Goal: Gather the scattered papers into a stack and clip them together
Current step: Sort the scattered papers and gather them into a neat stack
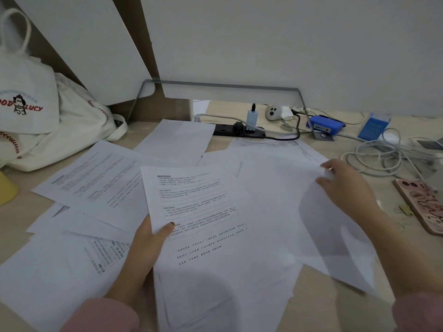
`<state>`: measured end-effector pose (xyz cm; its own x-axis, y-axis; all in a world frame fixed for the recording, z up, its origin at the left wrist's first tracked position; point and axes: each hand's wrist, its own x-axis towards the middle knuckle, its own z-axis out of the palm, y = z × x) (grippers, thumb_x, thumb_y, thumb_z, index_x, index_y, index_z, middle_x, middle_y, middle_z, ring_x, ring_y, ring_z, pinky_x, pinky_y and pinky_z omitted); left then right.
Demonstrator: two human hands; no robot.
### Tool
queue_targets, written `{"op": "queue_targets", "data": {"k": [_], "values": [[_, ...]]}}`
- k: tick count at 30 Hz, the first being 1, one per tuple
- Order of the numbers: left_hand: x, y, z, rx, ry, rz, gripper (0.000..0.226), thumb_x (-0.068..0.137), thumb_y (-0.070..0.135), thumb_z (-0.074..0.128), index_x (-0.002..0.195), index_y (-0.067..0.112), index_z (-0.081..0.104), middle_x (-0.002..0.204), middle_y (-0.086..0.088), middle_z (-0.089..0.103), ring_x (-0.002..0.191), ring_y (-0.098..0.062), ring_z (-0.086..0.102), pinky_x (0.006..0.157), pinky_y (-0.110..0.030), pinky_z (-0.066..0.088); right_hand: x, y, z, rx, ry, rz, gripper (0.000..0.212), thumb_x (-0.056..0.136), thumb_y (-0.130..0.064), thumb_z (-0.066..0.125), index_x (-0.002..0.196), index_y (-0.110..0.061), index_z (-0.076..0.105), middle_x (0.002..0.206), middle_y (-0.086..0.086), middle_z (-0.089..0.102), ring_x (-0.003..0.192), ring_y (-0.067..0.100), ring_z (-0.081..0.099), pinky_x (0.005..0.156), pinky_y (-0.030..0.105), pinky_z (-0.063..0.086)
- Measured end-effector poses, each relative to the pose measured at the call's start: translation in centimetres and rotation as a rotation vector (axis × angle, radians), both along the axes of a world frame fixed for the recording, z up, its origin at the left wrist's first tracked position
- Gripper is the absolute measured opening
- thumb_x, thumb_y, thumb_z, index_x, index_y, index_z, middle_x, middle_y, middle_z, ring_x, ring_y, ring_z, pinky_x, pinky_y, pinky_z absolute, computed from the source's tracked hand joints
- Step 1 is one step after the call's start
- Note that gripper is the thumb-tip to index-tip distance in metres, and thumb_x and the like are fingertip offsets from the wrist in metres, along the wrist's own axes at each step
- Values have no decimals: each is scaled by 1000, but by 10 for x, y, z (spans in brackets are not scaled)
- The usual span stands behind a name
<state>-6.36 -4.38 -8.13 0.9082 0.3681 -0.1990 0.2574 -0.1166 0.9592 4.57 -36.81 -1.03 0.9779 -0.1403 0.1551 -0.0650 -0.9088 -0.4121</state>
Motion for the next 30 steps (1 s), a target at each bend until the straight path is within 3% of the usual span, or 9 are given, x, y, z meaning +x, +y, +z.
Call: {"op": "queue_targets", "data": {"k": [3,8,12,14,17,20,23,25,30], "values": [[-1,1,0,-27,7,7,37,91,9,52,127,17,51,112,0,58,103,-20,54,89,-32,40,-12,11,26,12,-283,36,29,89,-18,56,116,-6,54,118,13,56,94,27,53,74,32,38],[-2,0,2,-65,-5,7,39,92,10,51,130,15,48,115,-2,57,100,-19,55,87,-30,41,-45,43,54,52,-609,190,16,88,-12,58,100,-3,58,93,5,54,81,14,43,61,19,24],[-3,0,3,-102,-16,15,38,92,10,51,129,16,49,113,-2,58,101,-20,55,88,-31,42,-69,81,39,16,-511,395,7,87,-16,58,90,-12,63,83,0,58,73,10,45,57,18,31],[-3,0,3,-114,-20,18,35,92,11,51,126,19,50,109,0,58,99,-19,56,85,-29,42,-80,104,20,1,-394,500,14,87,-25,50,84,-18,63,76,-5,59,66,9,47,53,9,29],[-3,1,4,-121,-21,17,27,93,12,50,117,24,50,103,4,60,89,-11,58,73,-24,45,-88,131,-15,-37,-250,596,22,85,-31,44,77,-22,63,69,-9,59,58,11,57,45,12,24],[-3,2,4,-118,-11,27,23,94,16,48,115,24,51,98,6,61,85,-7,57,67,-22,43,-94,145,-39,-2,-162,631,25,92,-32,40,91,-21,63,83,-8,63,72,15,61,50,17,29],[-3,1,6,-122,-3,50,23,95,25,46,117,24,52,100,5,62,91,-13,58,74,-27,43,-100,152,-50,42,-79,646,27,97,-33,36,104,-22,60,97,-7,63,83,15,60,66,26,41],[-2,0,7,-140,-5,67,24,94,31,46,116,25,52,99,5,62,90,-13,58,77,-28,42,-103,156,-54,57,-53,654,27,97,-33,37,105,-23,60,98,-7,63,83,14,59,68,26,42],[-3,2,7,-153,-1,41,20,93,25,49,113,26,53,96,11,61,89,-8,58,68,-21,43,-104,156,-57,0,-142,642,43,84,-38,24,88,-21,63,78,-7,64,66,15,60,46,17,28]]}}
